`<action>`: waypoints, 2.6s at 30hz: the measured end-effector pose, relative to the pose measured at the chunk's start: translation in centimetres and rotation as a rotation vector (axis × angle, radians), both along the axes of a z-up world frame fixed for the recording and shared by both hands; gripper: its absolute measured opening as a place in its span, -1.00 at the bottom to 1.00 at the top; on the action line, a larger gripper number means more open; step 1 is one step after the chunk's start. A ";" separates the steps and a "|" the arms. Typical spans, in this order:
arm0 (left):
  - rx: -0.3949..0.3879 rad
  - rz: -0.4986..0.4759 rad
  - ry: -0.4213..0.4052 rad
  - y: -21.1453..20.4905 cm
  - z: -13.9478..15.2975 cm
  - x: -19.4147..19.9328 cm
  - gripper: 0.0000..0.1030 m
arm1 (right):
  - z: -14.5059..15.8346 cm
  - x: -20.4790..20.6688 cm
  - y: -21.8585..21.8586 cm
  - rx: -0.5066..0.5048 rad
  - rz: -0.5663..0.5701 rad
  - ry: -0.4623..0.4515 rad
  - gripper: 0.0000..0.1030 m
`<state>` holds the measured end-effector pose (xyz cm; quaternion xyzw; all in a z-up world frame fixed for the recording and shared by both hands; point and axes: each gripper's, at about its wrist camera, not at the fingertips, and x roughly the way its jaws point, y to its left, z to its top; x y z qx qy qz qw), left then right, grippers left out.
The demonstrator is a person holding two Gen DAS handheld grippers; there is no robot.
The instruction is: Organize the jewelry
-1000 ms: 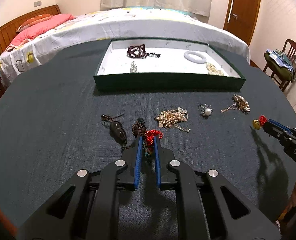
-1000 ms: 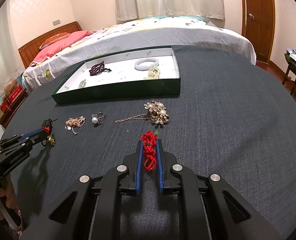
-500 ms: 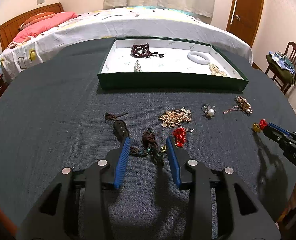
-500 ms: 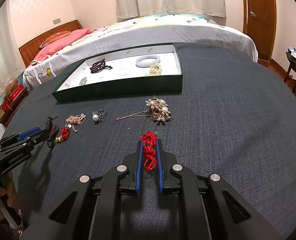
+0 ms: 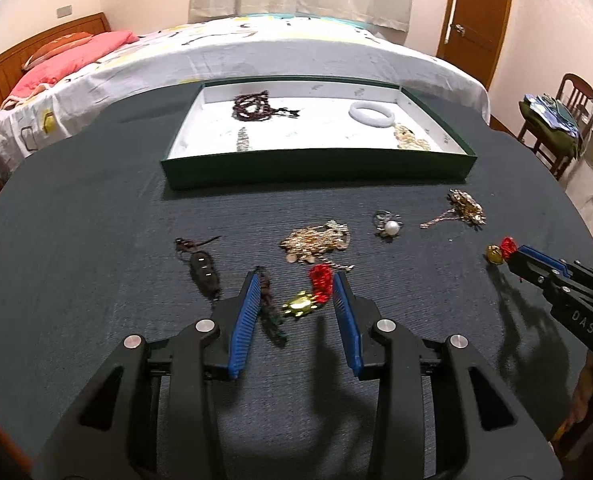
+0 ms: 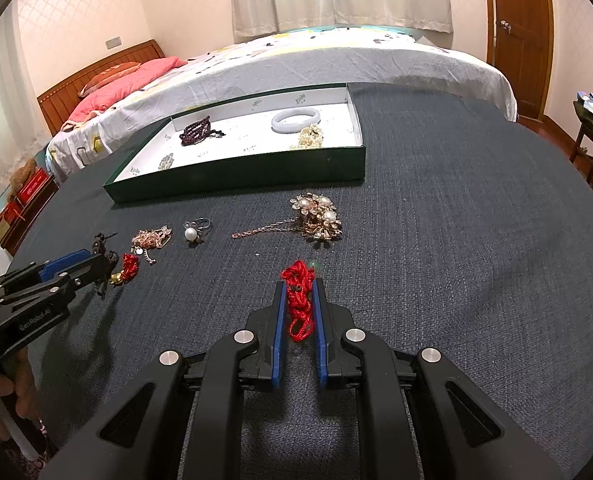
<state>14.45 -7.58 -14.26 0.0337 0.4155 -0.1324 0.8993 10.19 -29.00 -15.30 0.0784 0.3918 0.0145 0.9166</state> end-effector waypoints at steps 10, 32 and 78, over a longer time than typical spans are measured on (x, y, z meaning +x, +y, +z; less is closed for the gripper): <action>0.030 -0.048 0.018 -2.4 -0.9 0.7 -0.51 | -0.3 -0.1 -0.7 0.020 -0.008 0.005 -0.74; 0.030 -0.049 0.018 -1.9 -1.1 0.7 -0.87 | -0.3 -0.2 -0.8 0.030 -0.003 0.001 -0.74; -0.105 -0.021 -0.135 -3.3 7.0 13.2 -0.88 | 8.7 12.5 3.6 -0.031 0.091 -0.233 -0.75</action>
